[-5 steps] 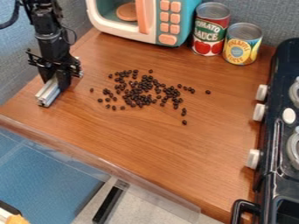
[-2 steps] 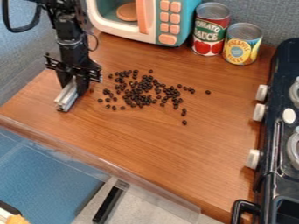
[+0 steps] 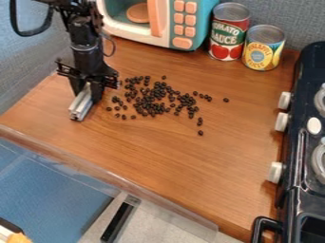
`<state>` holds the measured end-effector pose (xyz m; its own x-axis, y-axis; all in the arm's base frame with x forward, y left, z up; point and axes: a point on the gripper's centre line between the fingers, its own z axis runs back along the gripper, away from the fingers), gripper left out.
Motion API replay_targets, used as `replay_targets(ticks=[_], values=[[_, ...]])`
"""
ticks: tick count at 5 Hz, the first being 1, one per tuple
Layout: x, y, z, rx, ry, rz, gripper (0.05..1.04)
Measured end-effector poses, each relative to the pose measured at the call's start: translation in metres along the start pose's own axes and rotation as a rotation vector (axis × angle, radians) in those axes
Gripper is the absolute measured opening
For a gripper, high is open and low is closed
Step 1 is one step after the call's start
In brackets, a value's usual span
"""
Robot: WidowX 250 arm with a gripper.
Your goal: Sweep into pile
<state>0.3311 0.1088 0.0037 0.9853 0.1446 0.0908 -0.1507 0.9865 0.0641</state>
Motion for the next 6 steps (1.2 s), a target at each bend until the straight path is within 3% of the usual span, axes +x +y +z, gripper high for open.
replay_targets(ticks=[3, 6], values=[[-0.015, -0.057, 0.007, -0.055, 0.015, -0.034, 0.384], [-0.026, -0.09, 0.011, -0.083, 0.037, -0.067, 0.384]])
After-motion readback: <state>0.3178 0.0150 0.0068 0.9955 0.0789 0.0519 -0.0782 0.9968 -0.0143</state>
